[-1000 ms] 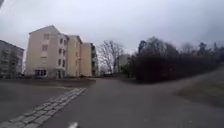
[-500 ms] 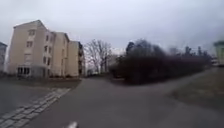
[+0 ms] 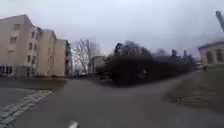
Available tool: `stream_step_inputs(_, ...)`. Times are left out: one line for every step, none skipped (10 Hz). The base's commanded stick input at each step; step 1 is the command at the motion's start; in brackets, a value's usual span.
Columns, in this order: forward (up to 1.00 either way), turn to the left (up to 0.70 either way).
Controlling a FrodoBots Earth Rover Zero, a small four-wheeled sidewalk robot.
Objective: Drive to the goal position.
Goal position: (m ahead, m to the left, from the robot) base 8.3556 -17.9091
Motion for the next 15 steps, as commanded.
stream_step_inputs(1.0, -0.35)
stream_step_inputs(1.0, -0.04)
stream_step_inputs(1.0, 0.0)
stream_step_inputs(1.0, 0.0)
stream_step_inputs(1.0, 0.0)
stream_step_inputs(1.0, 0.0)
stream_step_inputs(1.0, 0.0)
stream_step_inputs(1.0, -0.05)
stream_step_inputs(1.0, -0.3)
stream_step_inputs(1.0, -0.4)
stream_step_inputs(1.0, -0.4)
stream_step_inputs(1.0, -0.4)
stream_step_inputs(1.0, -0.4)
stream_step_inputs(1.0, -0.4)
stream_step_inputs(1.0, -0.4)
